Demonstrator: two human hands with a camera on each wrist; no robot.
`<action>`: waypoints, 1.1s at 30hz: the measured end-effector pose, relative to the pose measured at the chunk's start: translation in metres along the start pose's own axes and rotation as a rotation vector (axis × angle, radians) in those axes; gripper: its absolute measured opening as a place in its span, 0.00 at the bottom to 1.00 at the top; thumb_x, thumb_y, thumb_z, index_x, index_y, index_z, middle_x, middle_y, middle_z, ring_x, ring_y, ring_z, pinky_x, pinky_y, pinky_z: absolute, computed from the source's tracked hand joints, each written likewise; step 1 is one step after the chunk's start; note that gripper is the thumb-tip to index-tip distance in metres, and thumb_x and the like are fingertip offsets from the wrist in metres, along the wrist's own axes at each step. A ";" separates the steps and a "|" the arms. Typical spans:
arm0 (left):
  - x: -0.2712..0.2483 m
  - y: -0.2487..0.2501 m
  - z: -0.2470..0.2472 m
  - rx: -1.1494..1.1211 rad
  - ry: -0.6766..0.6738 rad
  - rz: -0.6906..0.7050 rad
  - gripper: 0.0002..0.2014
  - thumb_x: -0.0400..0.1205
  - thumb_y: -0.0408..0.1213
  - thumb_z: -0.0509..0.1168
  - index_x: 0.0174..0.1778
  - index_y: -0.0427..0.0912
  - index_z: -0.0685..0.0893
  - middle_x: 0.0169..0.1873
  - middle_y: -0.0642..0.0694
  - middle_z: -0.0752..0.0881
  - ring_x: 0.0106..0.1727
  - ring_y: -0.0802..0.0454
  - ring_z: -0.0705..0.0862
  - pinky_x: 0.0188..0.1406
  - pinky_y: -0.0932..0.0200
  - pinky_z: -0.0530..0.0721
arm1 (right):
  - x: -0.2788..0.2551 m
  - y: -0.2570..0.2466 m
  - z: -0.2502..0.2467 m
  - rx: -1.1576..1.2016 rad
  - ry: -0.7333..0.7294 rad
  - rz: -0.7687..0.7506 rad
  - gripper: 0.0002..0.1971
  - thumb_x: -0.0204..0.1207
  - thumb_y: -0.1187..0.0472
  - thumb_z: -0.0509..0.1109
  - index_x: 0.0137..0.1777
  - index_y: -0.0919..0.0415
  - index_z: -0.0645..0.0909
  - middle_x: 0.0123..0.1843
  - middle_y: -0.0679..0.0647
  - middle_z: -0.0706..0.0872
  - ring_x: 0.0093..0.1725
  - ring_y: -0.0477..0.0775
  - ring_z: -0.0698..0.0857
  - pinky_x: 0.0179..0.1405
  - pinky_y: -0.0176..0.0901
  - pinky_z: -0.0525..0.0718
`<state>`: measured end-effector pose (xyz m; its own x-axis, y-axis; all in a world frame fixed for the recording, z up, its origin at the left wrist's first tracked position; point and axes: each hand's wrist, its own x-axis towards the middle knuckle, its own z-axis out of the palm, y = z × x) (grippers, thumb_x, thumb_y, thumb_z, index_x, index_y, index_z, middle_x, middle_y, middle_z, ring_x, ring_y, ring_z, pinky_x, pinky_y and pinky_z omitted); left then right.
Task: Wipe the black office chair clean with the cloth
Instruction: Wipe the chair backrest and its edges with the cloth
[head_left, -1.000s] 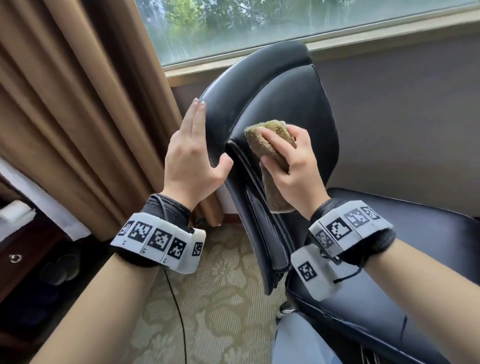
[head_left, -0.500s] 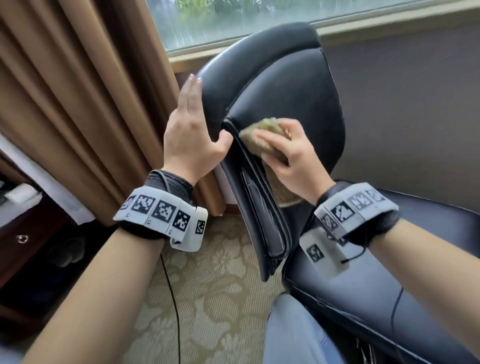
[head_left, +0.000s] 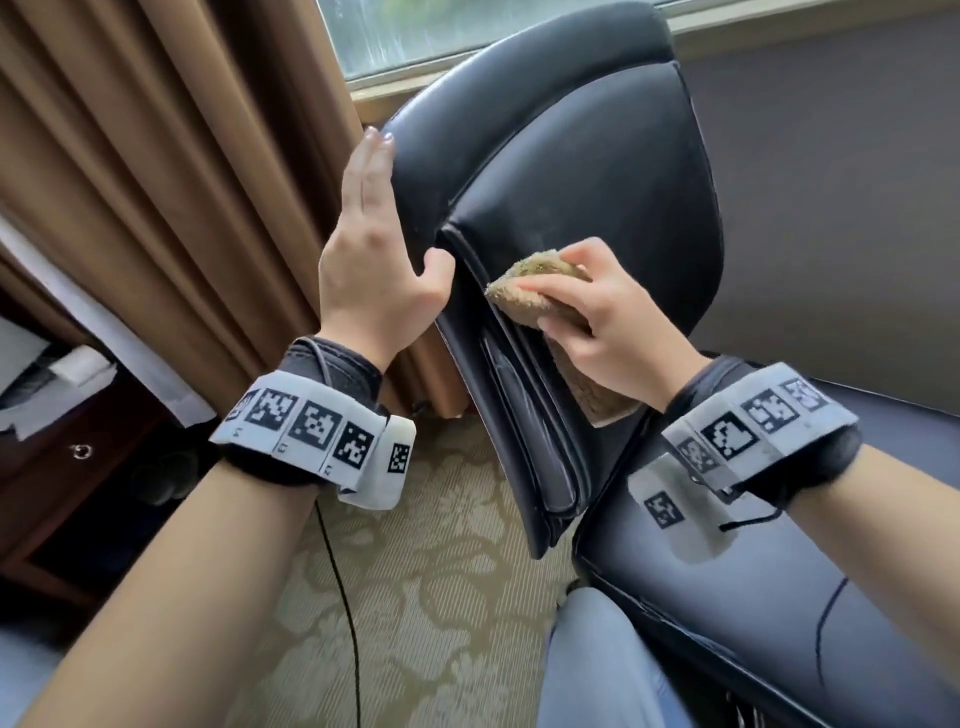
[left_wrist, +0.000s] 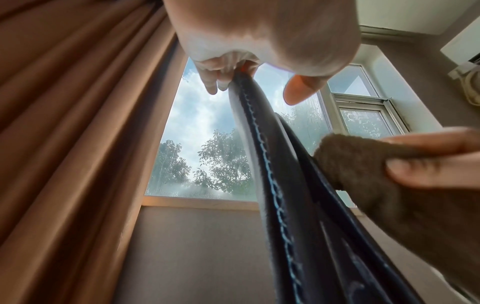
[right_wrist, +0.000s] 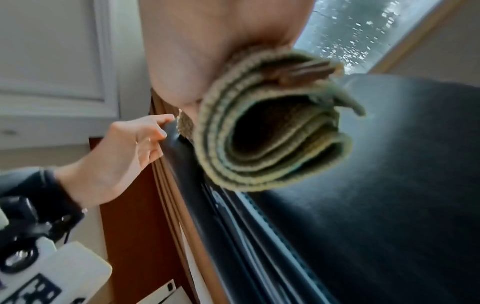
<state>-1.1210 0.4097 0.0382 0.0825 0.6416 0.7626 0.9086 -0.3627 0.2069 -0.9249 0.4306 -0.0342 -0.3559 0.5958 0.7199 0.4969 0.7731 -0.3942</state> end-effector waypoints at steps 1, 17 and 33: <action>0.000 0.000 -0.001 0.002 -0.002 0.001 0.40 0.68 0.45 0.53 0.77 0.29 0.63 0.77 0.34 0.65 0.77 0.45 0.63 0.65 0.87 0.50 | 0.005 -0.003 -0.002 0.022 0.043 0.014 0.19 0.73 0.60 0.65 0.63 0.58 0.83 0.59 0.63 0.75 0.56 0.63 0.80 0.61 0.47 0.78; 0.003 0.002 -0.005 0.005 -0.049 0.010 0.41 0.67 0.46 0.51 0.77 0.29 0.63 0.77 0.34 0.64 0.77 0.46 0.63 0.64 0.88 0.49 | -0.007 -0.015 0.014 0.007 0.050 -0.036 0.20 0.75 0.56 0.58 0.64 0.60 0.81 0.58 0.65 0.75 0.51 0.65 0.81 0.53 0.45 0.81; 0.004 -0.004 -0.002 0.022 -0.069 0.018 0.43 0.68 0.50 0.53 0.78 0.28 0.60 0.78 0.34 0.63 0.79 0.44 0.62 0.67 0.84 0.49 | -0.026 0.003 0.022 -0.059 -0.047 -0.027 0.22 0.72 0.65 0.65 0.68 0.62 0.78 0.60 0.67 0.74 0.53 0.67 0.80 0.54 0.55 0.84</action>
<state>-1.1253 0.4124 0.0414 0.1267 0.6805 0.7217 0.9153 -0.3607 0.1794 -0.9318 0.4227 -0.0670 -0.4056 0.5857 0.7017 0.5321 0.7755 -0.3398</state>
